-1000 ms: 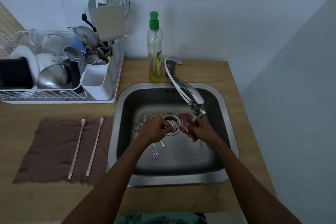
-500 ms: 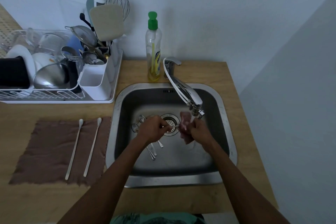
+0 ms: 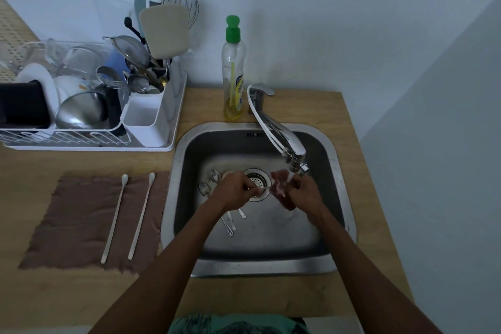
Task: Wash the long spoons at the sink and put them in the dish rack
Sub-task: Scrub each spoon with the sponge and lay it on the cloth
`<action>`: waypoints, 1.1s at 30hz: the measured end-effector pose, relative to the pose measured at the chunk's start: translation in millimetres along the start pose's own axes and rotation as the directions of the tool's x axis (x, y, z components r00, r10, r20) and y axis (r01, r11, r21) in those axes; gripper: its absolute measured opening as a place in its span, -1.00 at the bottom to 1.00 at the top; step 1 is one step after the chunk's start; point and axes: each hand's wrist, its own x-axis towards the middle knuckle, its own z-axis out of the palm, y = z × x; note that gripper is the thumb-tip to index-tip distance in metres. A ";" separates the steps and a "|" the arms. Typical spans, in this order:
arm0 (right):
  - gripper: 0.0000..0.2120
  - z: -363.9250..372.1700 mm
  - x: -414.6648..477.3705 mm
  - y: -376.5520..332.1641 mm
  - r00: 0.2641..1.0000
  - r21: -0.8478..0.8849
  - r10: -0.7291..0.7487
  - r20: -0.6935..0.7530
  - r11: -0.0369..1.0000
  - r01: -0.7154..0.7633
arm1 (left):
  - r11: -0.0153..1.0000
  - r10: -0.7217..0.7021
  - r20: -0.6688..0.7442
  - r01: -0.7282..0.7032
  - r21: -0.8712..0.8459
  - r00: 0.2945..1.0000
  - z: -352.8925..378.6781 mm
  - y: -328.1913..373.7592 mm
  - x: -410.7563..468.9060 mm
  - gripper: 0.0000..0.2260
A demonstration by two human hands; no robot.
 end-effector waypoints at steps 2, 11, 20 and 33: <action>-0.90 -0.4 -0.5 1.2 0.987 0.074 0.023 -0.156 0.997 -0.012 | 0.999 -0.034 -0.049 0.034 0.008 0.998 1.3 0.8 -0.3 -0.81; -0.84 -23.3 -1.4 -2.3 0.998 0.091 -0.026 0.062 0.996 0.021 | 0.998 -0.037 -0.046 0.038 0.041 0.998 -14.6 3.0 3.1 -0.85; -0.72 -25.7 -1.2 7.1 0.993 0.159 -0.019 0.115 0.987 0.001 | 0.995 -0.080 -0.020 0.081 0.062 0.997 -19.1 -6.7 -0.5 -0.82; -0.77 -12.8 -5.7 -6.0 0.995 0.015 -0.079 0.056 0.997 0.079 | 0.999 -0.050 0.037 0.050 -0.008 0.998 -4.6 10.0 2.1 -0.83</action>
